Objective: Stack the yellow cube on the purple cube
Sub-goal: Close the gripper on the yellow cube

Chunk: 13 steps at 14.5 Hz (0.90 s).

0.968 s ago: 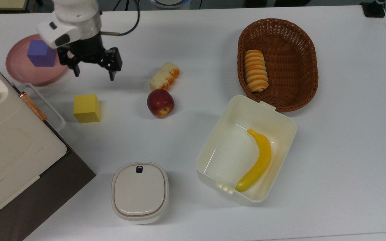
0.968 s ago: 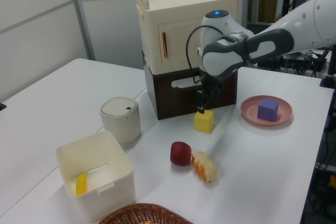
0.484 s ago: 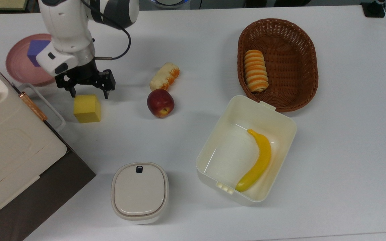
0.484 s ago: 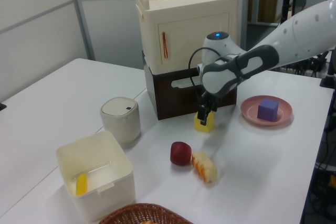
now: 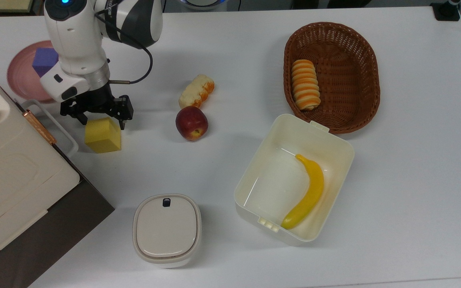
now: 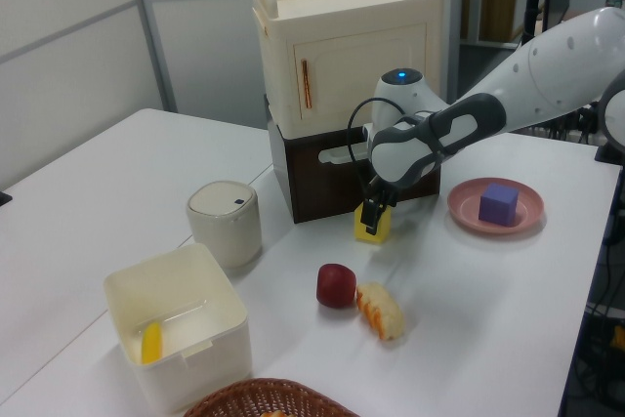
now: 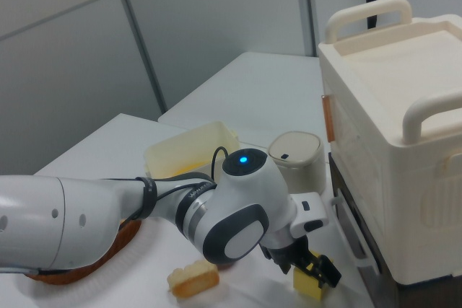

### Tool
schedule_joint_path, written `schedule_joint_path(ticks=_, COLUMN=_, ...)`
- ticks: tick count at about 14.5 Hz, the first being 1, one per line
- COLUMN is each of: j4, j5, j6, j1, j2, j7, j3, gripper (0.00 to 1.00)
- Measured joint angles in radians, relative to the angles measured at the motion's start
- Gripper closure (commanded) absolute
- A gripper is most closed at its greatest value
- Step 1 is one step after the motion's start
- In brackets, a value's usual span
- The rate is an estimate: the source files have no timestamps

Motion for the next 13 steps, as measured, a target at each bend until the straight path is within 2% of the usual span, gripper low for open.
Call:
schedule_joint_path(ticks=10, j4=0.022, j5=-0.023, j6=-0.011, j1=-0.002, j2=-0.002, j7=0.0, j3=0.0, gripper=0.0)
schedule_joint_path(ticks=13, j4=0.026, j5=-0.023, j6=-0.094, j1=-0.002, j2=-0.011, j7=0.0, j3=0.0, gripper=0.0)
